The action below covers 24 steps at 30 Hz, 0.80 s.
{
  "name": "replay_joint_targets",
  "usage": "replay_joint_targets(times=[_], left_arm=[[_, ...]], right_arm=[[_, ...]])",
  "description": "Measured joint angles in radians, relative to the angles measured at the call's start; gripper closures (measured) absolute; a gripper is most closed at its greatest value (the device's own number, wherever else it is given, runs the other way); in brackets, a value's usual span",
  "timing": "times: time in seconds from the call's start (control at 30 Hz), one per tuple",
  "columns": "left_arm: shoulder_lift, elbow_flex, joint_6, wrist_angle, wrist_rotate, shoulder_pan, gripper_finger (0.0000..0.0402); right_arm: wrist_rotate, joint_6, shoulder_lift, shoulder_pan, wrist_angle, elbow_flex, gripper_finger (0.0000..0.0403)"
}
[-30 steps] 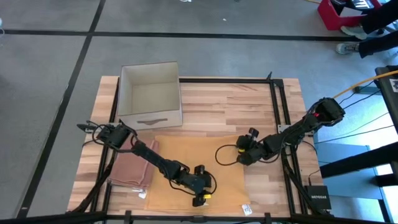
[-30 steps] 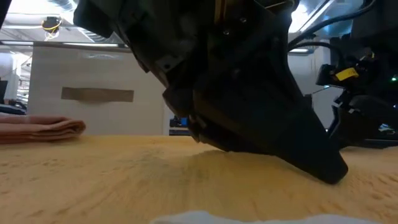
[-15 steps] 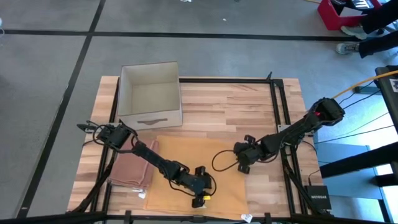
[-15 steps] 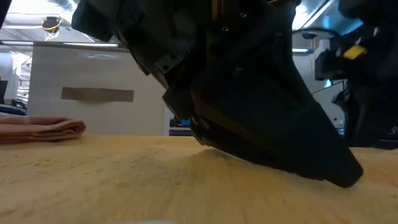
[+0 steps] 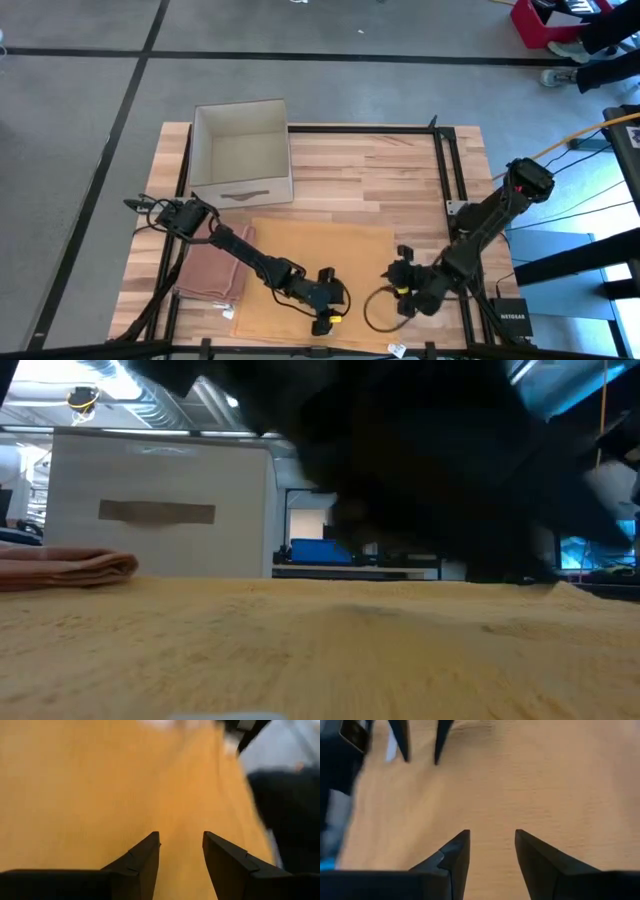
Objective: Fold towel
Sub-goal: Fold the yellow towel
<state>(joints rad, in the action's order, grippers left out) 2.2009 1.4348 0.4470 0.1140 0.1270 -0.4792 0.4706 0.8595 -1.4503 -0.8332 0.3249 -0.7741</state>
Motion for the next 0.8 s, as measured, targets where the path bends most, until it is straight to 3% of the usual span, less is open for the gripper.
replay_joint_targets(times=[0.13,0.23,0.5,0.8], left_arm=[[0.008,0.029,-0.039,0.143,0.005,0.007,0.0258],[0.044,0.093,-0.108,0.134,0.013,0.008,0.0258],[0.204,0.332,-0.204,0.133,0.018,0.006,0.0258],[0.313,0.389,-0.132,0.095,-0.055,0.011,0.0258]], right_arm=[[0.174,-0.045,-0.016,-0.031,0.043,0.014,0.0245],[0.249,-0.066,-0.019,-0.007,0.101,0.019,0.0245],[0.226,-0.053,-0.018,0.056,0.057,0.077,0.0244],[0.14,-0.021,-0.019,0.125,-0.132,0.301,0.0244]])
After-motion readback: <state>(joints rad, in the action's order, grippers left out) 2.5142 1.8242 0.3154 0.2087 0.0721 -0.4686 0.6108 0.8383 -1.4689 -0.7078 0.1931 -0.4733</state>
